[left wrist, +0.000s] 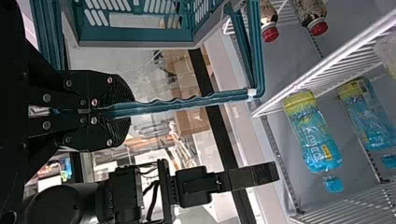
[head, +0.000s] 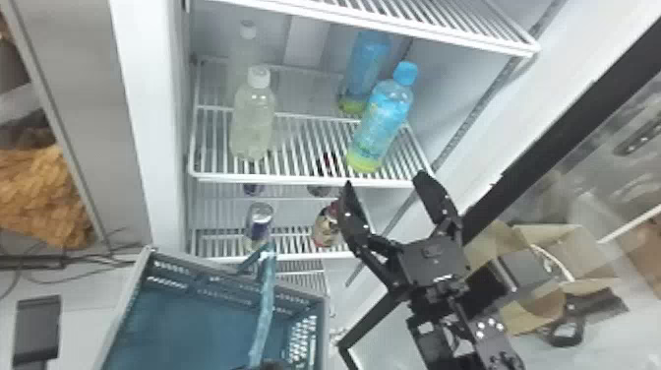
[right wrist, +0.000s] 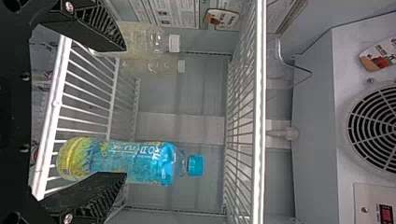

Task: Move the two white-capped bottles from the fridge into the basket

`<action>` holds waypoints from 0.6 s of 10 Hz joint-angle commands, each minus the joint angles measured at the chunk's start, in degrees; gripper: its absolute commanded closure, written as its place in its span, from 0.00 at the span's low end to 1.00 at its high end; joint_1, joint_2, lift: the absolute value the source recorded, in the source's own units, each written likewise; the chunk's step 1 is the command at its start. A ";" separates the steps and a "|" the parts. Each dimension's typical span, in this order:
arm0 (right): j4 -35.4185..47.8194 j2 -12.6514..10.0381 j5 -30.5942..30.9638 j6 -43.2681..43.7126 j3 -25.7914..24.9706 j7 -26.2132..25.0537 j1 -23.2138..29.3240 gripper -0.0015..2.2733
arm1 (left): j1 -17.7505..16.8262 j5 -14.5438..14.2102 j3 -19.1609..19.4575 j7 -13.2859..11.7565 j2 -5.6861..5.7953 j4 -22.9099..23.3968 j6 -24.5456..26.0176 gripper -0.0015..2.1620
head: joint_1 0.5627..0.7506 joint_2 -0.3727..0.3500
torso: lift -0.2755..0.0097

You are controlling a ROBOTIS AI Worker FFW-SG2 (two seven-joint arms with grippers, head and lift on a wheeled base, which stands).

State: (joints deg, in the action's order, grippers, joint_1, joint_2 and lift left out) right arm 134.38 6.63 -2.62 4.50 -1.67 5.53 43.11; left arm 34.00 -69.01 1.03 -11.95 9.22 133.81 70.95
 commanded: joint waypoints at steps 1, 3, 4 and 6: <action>-0.01 0.05 -0.01 0.00 0.19 0.00 0.06 0.04 | -0.12 -0.11 0.00 0.00 0.01 -0.01 -0.08 0.55 | 0.70 0.03 | 0.97; -0.01 0.14 -0.24 0.28 0.30 0.09 -0.08 0.04 | -0.12 -0.11 0.00 0.00 0.01 -0.01 0.06 0.55 | 0.70 0.03 | 0.97; -0.01 0.14 -0.35 0.56 0.30 0.09 0.06 0.04 | -0.12 0.00 0.00 0.00 0.01 -0.01 -0.08 0.55 | 0.70 0.03 | 0.97; -0.16 0.49 -1.15 0.56 0.99 0.09 -0.22 0.04 | -0.12 -0.11 -0.12 0.00 0.01 -0.01 -0.08 0.55 | 0.70 0.03 | 0.97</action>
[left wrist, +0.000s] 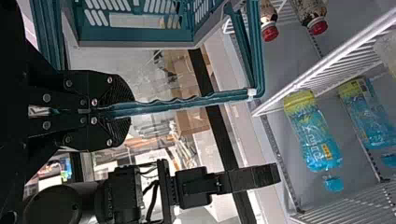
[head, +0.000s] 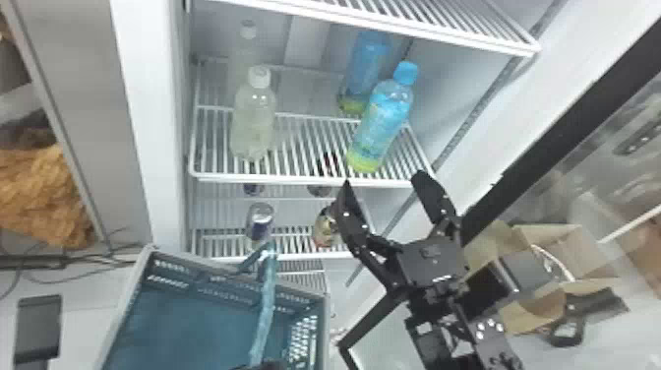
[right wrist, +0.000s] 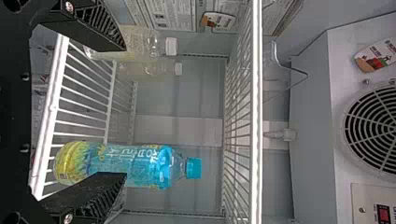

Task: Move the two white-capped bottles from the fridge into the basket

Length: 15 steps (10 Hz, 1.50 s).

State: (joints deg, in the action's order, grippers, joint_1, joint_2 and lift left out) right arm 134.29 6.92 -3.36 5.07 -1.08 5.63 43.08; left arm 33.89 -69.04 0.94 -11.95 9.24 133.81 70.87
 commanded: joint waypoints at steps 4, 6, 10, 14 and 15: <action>-2.46 1.17 -1.67 0.14 2.57 1.84 -3.71 0.04 | 0.28 -0.08 0.55 0.00 -0.19 0.00 0.00 0.55 | 0.70 0.03 | 0.97; -5.98 1.78 -2.58 0.14 3.94 2.98 -7.79 0.04 | 0.28 -0.08 0.43 0.00 -0.19 0.00 0.00 0.55 | 0.70 0.03 | 0.97; -11.04 2.40 -3.04 -4.50 5.08 6.68 -15.10 0.04 | 0.28 -0.20 0.43 -0.09 -0.19 0.00 0.00 0.55 | 0.70 0.07 | 0.97; -13.57 3.19 -1.78 -11.67 6.57 10.81 -21.99 0.03 | 0.28 -0.31 0.55 -0.09 -0.19 0.00 0.00 0.55 | 0.70 0.15 | 0.97; -15.54 3.19 -2.12 -11.81 6.80 12.21 -24.10 0.03 | 0.28 -0.31 0.43 -0.09 -0.19 0.00 -0.14 0.55 | 0.70 0.16 | 0.97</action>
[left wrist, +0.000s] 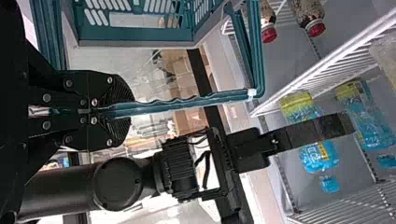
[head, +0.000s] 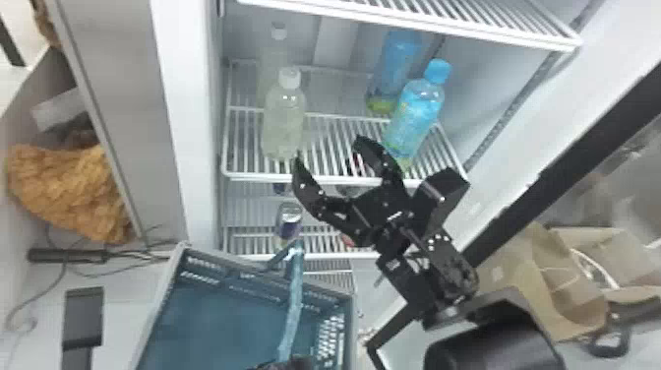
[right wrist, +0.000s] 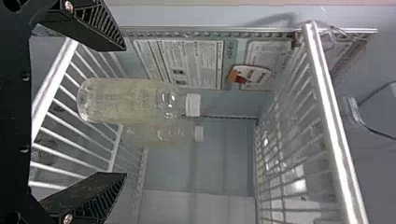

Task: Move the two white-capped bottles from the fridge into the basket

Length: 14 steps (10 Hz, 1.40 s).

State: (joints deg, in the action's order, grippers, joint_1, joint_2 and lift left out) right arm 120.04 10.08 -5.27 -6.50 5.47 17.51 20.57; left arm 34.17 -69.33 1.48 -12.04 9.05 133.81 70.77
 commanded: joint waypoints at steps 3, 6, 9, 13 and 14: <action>-5.22 0.03 -0.22 -0.67 1.84 0.86 -5.81 0.03 | 0.00 -0.03 -0.11 0.00 0.00 -0.01 -0.04 0.55 | 0.70 0.20 | 0.97; -9.58 0.29 0.01 -0.67 4.70 1.30 -10.87 0.03 | -0.14 -0.37 -0.11 0.00 0.00 -0.01 -0.32 0.55 | 0.70 0.24 | 0.97; -12.68 0.21 0.92 -0.67 6.30 0.51 -14.53 0.03 | -0.28 -0.48 -0.23 0.00 0.00 -0.01 -0.32 0.55 | 0.70 0.29 | 0.97; -19.00 -0.06 0.70 0.31 7.90 -0.37 -19.87 0.04 | -0.84 -0.60 -0.57 0.00 0.18 -0.01 -0.32 0.55 | 0.70 0.31 | 0.97; -20.83 -0.23 -0.22 0.31 7.90 -0.37 -20.57 0.05 | -0.98 -0.60 -0.57 0.00 0.18 -0.01 -0.32 0.55 | 0.70 0.31 | 0.97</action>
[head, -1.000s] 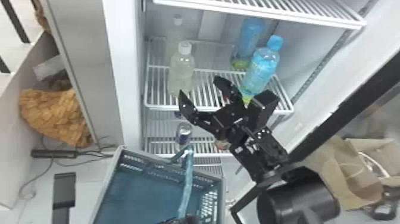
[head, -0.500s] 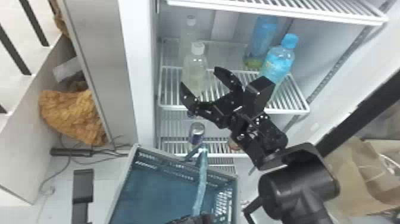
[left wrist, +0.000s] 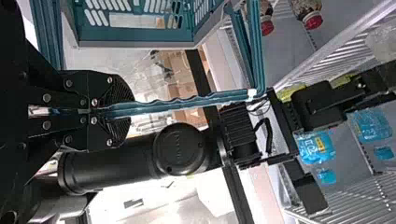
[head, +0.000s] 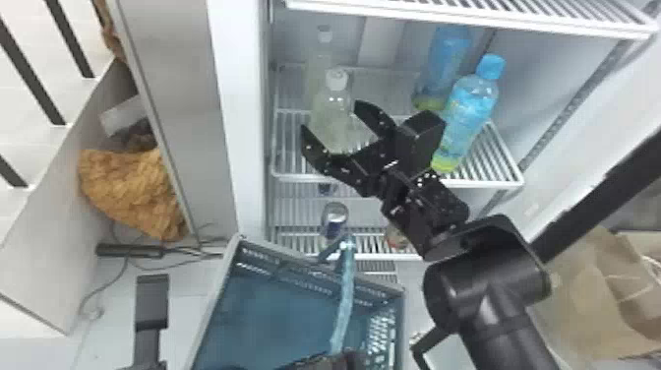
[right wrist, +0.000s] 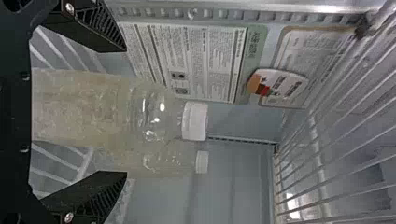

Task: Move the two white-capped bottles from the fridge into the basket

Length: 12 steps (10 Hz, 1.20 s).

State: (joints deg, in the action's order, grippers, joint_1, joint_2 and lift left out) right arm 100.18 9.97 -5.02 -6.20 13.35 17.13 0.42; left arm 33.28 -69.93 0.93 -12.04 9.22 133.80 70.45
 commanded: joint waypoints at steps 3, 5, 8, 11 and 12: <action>-2.80 -0.12 -1.83 2.13 0.36 0.01 -0.99 0.39 | -0.10 0.11 -0.01 0.00 0.09 0.00 0.00 0.55 | 0.70 0.31 | 0.97; -2.66 -0.12 -2.86 4.80 0.59 -0.43 -0.85 0.46 | -0.10 0.00 -0.01 0.00 0.27 0.00 0.00 0.55 | 0.70 0.32 | 0.97; -2.10 0.05 -3.55 6.49 0.36 -0.78 -0.14 0.46 | -0.10 0.00 -0.13 0.00 0.27 0.00 0.00 0.55 | 0.70 0.32 | 0.97; 7.04 0.14 -3.89 2.13 -2.04 -0.78 4.36 0.46 | 0.04 0.11 0.10 0.00 0.09 0.00 0.00 0.55 | 0.70 0.31 | 0.97; 11.12 0.05 -3.89 0.44 -3.52 -0.78 6.75 0.46 | 0.18 0.11 0.22 -0.09 0.01 0.00 0.00 0.55 | 0.70 0.30 | 0.97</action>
State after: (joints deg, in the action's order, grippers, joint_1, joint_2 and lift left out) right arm 108.81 10.10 -8.93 -4.71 10.72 16.35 5.73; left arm 33.39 -69.83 1.09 -12.08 9.28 133.80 70.45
